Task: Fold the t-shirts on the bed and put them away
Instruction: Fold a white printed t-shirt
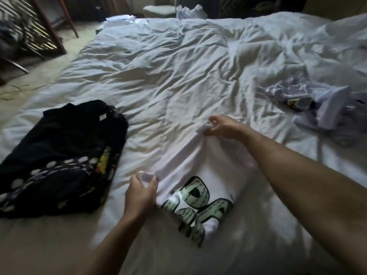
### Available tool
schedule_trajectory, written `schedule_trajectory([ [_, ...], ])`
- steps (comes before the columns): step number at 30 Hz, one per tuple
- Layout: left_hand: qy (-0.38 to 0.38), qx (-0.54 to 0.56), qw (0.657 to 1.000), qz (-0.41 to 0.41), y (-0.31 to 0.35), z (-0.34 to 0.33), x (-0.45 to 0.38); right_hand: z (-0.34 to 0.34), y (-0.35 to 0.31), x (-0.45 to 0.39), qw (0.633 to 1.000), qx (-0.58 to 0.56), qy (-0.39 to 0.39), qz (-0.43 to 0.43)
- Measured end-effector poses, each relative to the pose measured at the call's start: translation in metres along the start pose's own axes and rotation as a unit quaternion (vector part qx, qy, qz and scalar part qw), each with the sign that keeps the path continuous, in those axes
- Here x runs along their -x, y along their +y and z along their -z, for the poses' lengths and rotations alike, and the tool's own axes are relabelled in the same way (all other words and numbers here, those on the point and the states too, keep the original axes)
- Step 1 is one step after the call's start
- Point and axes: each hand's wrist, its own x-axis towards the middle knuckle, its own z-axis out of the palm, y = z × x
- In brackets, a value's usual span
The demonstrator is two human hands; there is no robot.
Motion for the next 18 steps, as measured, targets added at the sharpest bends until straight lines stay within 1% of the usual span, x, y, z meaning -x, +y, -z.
schedule_trajectory([
  [1,0.02,-0.083,0.996,-0.018,-0.001,0.002,-0.001,-0.01,-0.013,-0.016,0.999,0.044,0.02,0.01],
  [2,0.051,-0.174,0.982,-0.047,0.002,0.006,-0.004,-0.02,-0.024,-0.026,0.995,0.089,0.044,0.006],
  [3,0.081,-0.242,0.963,-0.087,0.005,0.008,-0.011,-0.03,-0.036,-0.029,0.989,0.133,0.066,-0.004],
  [4,0.085,-0.274,0.95,-0.123,0.01,0.009,-0.02,-0.041,-0.043,-0.027,0.982,0.164,0.088,-0.014],
  [5,0.059,-0.278,0.948,-0.145,0.017,0.009,-0.029,-0.05,-0.044,-0.021,0.976,0.176,0.123,-0.017],
  [6,0.014,-0.262,0.952,-0.158,0.023,0.007,-0.039,-0.058,-0.04,-0.01,0.97,0.17,0.173,-0.027],
  [7,-0.035,-0.247,0.953,-0.17,0.029,0.002,-0.046,-0.064,-0.035,0.005,0.956,0.144,0.251,-0.041],
  [8,-0.076,-0.238,0.951,-0.184,0.036,-0.003,-0.052,-0.071,-0.027,0.022,0.929,0.114,0.345,-0.066],
  [9,-0.108,-0.231,0.948,-0.191,0.045,-0.009,-0.059,-0.075,-0.015,0.041,0.893,0.073,0.43,-0.109],
  [10,-0.144,-0.217,0.946,-0.192,0.055,-0.016,-0.064,-0.076,-0.007,0.061,0.865,0.018,0.47,-0.176],
  [11,-0.184,-0.195,0.944,-0.193,0.066,-0.025,-0.067,-0.077,0.0,0.083,0.851,-0.039,0.456,-0.258],
  [12,-0.211,-0.175,0.942,-0.193,0.075,-0.033,-0.071,-0.08,0.008,0.102,0.839,-0.099,0.418,-0.334],
  [13,-0.228,-0.157,0.942,-0.187,0.081,-0.035,-0.075,-0.086,0.017,0.113,0.832,-0.148,0.375,-0.381],
  [14,-0.252,-0.124,0.942,-0.184,0.087,-0.048,-0.078,-0.087,0.03,0.126,0.821,-0.194,0.361,-0.398],
  [16,-0.276,-0.053,0.949,-0.143,0.084,-0.054,-0.088,-0.09,0.042,0.122,0.819,-0.289,0.35,-0.351],
  [17,-0.283,-0.027,0.95,-0.125,0.079,-0.056,-0.091,-0.088,0.046,0.116,0.825,-0.307,0.34,-0.33],
  [18,-0.281,-0.012,0.952,-0.118,0.074,-0.059,-0.091,-0.083,0.046,0.109,0.838,-0.303,0.328,-0.315],
])
